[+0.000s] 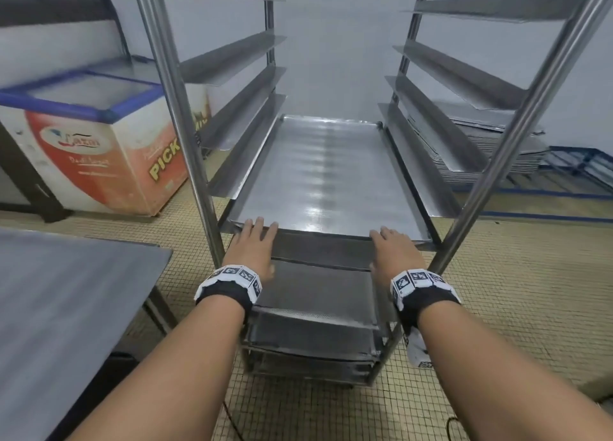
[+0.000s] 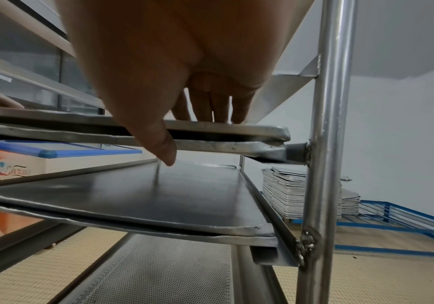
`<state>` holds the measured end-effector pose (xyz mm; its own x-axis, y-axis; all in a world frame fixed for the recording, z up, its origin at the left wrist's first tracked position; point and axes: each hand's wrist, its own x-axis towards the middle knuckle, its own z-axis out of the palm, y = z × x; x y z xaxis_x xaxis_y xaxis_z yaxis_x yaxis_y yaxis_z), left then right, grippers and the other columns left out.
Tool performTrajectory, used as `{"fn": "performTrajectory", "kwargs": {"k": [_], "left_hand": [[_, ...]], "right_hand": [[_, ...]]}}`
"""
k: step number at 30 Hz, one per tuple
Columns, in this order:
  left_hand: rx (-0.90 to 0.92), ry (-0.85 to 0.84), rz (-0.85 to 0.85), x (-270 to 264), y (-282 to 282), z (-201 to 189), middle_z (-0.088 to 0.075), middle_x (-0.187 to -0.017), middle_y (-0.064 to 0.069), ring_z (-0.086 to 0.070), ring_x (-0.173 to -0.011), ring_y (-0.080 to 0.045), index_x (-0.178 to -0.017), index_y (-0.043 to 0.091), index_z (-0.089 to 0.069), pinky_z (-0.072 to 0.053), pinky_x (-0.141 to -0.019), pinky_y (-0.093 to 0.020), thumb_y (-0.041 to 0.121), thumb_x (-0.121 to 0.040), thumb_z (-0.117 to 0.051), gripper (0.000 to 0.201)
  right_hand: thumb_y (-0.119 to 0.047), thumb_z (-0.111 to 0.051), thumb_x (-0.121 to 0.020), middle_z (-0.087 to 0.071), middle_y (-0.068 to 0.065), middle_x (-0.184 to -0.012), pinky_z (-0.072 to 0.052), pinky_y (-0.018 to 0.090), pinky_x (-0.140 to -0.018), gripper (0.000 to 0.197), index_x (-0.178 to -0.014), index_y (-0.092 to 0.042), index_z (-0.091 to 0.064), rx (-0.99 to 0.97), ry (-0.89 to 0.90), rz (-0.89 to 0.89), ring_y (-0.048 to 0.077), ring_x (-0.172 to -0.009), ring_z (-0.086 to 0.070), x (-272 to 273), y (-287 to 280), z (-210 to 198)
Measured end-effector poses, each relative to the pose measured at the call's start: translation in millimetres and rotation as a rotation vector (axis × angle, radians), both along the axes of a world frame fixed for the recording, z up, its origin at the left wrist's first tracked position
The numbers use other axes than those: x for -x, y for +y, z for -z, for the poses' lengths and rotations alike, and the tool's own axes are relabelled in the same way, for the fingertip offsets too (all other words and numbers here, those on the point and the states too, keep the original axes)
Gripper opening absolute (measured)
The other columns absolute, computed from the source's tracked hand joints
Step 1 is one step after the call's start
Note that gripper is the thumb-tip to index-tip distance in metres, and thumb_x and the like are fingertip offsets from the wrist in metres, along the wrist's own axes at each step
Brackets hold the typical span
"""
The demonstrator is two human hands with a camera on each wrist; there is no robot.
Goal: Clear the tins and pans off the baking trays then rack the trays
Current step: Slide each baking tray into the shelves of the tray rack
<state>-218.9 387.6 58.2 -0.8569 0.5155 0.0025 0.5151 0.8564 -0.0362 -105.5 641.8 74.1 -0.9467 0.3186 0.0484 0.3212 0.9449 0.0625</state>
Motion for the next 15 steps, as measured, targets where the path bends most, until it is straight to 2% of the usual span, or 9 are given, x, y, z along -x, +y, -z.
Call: {"fn": "performTrajectory", "kwargs": {"k": [1,3,5,6,8,10,12,15], "left_hand": [[-0.02,-0.009,-0.014,-7.1,-6.8,-1.4,-0.007,-0.164,-0.009,-0.009,-0.151,-0.031,-0.157,0.021,-0.011,-0.021,-0.122,-0.043,0.034,-0.09,-0.061,0.084],[-0.068,-0.039,-0.052,-18.9,-21.9,-2.8,-0.03,-0.157,-0.009,-0.029,-0.144,-0.031,-0.152,0.019,-0.027,-0.032,-0.116,-0.043,0.033,-0.09,-0.059,0.071],[-0.117,-0.106,-0.118,-27.0,-41.3,-2.3,-0.053,-0.136,-0.008,-0.052,-0.124,-0.029,-0.141,0.018,-0.042,-0.048,-0.1,-0.043,0.031,-0.088,-0.058,0.057],[-0.126,-0.147,-0.154,-30.4,-50.3,-1.3,-0.058,-0.127,-0.007,-0.058,-0.115,-0.029,-0.136,0.018,-0.046,-0.051,-0.093,-0.043,0.03,-0.088,-0.058,0.051],[-0.131,-0.199,-0.243,-35.4,-76.6,2.6,-0.061,-0.119,-0.008,-0.061,-0.106,-0.028,-0.127,0.018,-0.052,-0.053,-0.087,-0.042,0.03,-0.088,-0.058,0.041],[-0.13,-0.212,-0.34,-36.7,-104.1,9.4,-0.063,-0.116,-0.009,-0.063,-0.103,-0.028,-0.126,0.016,-0.054,-0.053,-0.082,-0.04,0.027,-0.089,-0.057,0.039],[-0.137,-0.223,-0.437,-34.8,-134.0,20.1,-0.064,-0.117,-0.011,-0.063,-0.104,-0.03,-0.128,0.014,-0.055,-0.054,-0.082,-0.039,0.021,-0.088,-0.054,0.04],[-0.182,-0.272,-0.62,-30.4,-181.5,35.7,-0.06,-0.123,-0.012,-0.06,-0.112,-0.032,-0.128,0.012,-0.054,-0.052,-0.092,-0.042,0.023,-0.092,-0.05,0.038]], "right_hand": [[-0.027,-0.065,-0.089,-0.048,0.005,-0.14,-0.038,0.038,-0.11,0.061,-0.143,-0.015,-0.039,0.009,0.019,0.002,0.025,-0.129,-0.045,-4.6,-5.5,-1.6],[-0.024,-0.063,-0.09,-0.048,0.005,-0.141,-0.039,0.037,-0.11,0.059,-0.143,-0.014,-0.039,0.028,0.053,-0.012,0.024,-0.13,-0.044,-11.1,-18.4,-2.8],[-0.018,-0.058,-0.093,-0.046,0.006,-0.145,-0.037,0.035,-0.112,0.057,-0.146,-0.012,-0.038,0.037,0.065,-0.053,0.024,-0.134,-0.042,-11.8,-35.6,-1.7],[-0.014,-0.054,-0.095,-0.044,0.006,-0.149,-0.036,0.035,-0.113,0.056,-0.148,-0.012,-0.036,0.062,0.062,-0.076,0.024,-0.137,-0.039,-10.9,-44.7,-0.8],[-0.007,-0.046,-0.097,-0.036,0.007,-0.156,-0.033,0.037,-0.116,0.059,-0.153,-0.014,-0.029,0.141,0.013,-0.139,0.025,-0.144,-0.032,-3.7,-69.7,1.5],[-0.006,-0.044,-0.097,-0.031,0.006,-0.159,-0.03,0.037,-0.117,0.061,-0.155,-0.017,-0.027,0.195,-0.073,-0.214,0.023,-0.147,-0.029,5.1,-96.8,2.4],[-0.01,-0.045,-0.097,-0.033,0.006,-0.158,-0.035,0.038,-0.114,0.058,-0.153,-0.022,-0.032,0.217,-0.119,-0.275,0.024,-0.144,-0.035,17.5,-124.2,4.1],[-0.016,-0.045,-0.094,-0.048,0.007,-0.147,-0.045,0.039,-0.104,0.051,-0.145,-0.023,-0.045,0.215,-0.182,-0.354,0.027,-0.131,-0.05,42.0,-167.9,9.6]]}}
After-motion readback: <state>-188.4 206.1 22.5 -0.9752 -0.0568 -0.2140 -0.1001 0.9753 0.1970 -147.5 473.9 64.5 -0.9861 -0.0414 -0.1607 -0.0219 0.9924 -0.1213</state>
